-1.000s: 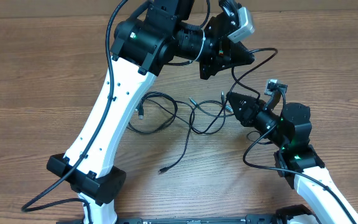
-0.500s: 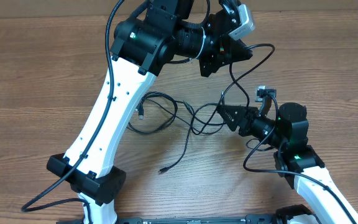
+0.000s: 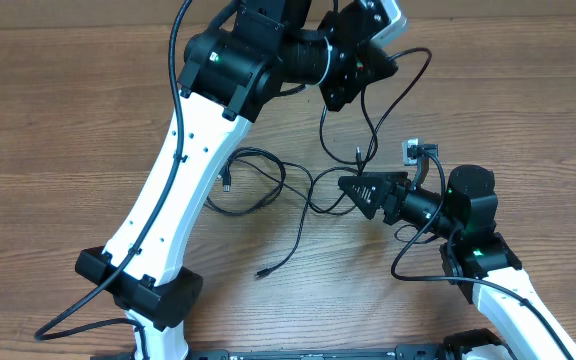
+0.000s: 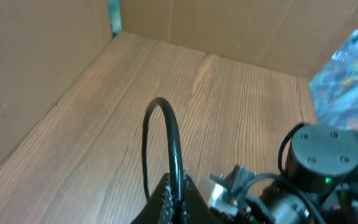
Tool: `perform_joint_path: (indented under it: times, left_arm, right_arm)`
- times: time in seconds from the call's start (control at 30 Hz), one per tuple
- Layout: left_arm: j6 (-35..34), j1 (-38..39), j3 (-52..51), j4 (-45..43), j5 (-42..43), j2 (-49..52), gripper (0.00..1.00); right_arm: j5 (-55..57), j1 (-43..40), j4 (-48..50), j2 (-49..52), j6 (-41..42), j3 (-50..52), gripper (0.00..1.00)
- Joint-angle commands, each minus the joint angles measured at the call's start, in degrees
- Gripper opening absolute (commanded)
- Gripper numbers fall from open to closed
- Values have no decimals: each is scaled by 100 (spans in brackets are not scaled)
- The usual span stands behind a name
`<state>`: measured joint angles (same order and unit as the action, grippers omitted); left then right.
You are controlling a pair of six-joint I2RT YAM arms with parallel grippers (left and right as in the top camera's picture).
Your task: Untangle cables
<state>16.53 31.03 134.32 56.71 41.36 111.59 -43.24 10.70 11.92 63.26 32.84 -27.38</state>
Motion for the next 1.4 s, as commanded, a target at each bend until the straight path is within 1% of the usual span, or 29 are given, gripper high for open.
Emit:
perform_joint_path:
  times: [0.0, 0.13, 0.23, 0.3, 0.33, 0.4, 0.43, 0.5, 0.57, 0.6, 0.73, 0.87, 0.93, 1.0, 1.07, 1.13, 1.2, 1.23, 1.27, 1.3, 1.37]
  left_arm:
    - [-520, 190, -11, -122, 280, 61, 4]
    - [-570, 420, -11, -168, 610, 61, 4]
    - [-822, 568, -11, -326, 944, 61, 4]
    - [-914, 616, -11, -439, 1163, 61, 4]
    - [-935, 619, -11, -501, 1333, 61, 4]
    - [-933, 616, -11, -586, 1628, 61, 4]
    - [-933, 601, -9, -605, 1722, 61, 4]
    - [-931, 551, -9, -597, 1703, 61, 4]
    - [-931, 461, -9, -557, 1646, 61, 4]
    - [-931, 435, -11, -544, 1624, 61, 4]
    - [-933, 297, -9, -439, 1233, 61, 4]
    - [-929, 264, -11, -262, 535, 61, 5]
    - [-931, 264, -11, -199, 153, 61, 7]
    - [-929, 267, -11, -140, -164, 61, 16]
    - [-931, 271, -11, -85, -459, 61, 19]
    - [-929, 271, -11, -4, -743, 61, 27]
    - [-929, 271, -11, 72, -953, 61, 31]
    - [-929, 271, -11, 116, -1040, 61, 38]
    - [-929, 271, -11, 149, -1117, 61, 49]
    - [-929, 271, -11, 184, -1200, 61, 56]
    - [-929, 271, -13, 234, -1320, 61, 59]
  right_arm:
    - [214, 55, 63, -2, -31, -39, 91]
    - [691, 55, 61, -2, -33, -39, 93]
    - [1121, 55, 63, 57, -31, -39, 95]
    - [1416, 55, 61, 127, -31, -39, 95]
    - [1620, 55, 61, 188, -31, -39, 91]
    - [1910, 55, 59, 302, -31, -39, 73]
    - [2098, 52, 59, 378, -31, -39, 59]
    - [2380, 52, 39, 494, -26, -39, 27]
    - [2647, 44, 39, 560, -9, -39, 6]
    - [2763, 42, 42, 560, -11, -39, 4]
    - [3283, -31, 44, 503, -11, -42, 4]
    - [3311, -372, 59, 378, -13, -111, 4]
    - [3305, -581, 33, 313, -13, -186, 4]
    - [3289, -852, -22, 251, -15, -275, 4]
    - [3289, -1145, -138, 201, -15, -367, 4]
    - [3213, -1475, -229, 170, -17, -485, 4]
    - [2964, -1836, -219, 166, -28, -629, 4]
    - [2868, -2009, -219, 166, -37, -713, 4]
    - [2789, -2194, -221, 166, -37, -800, 4]
    - [2723, -2376, -223, 166, -37, -885, 4]
    - [2413, -2715, -236, 166, -35, -1027, 4]
